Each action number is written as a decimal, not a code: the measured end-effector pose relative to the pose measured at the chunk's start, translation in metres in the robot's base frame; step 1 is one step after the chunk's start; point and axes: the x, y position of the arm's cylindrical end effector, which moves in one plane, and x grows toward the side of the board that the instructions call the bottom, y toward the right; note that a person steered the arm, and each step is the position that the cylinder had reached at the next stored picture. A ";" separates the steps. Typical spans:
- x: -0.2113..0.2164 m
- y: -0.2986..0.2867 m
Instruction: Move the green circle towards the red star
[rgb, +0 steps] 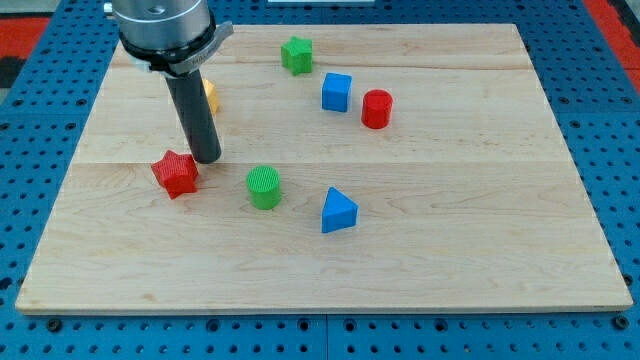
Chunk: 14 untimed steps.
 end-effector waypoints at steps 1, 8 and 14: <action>0.007 0.000; 0.082 0.056; 0.028 0.117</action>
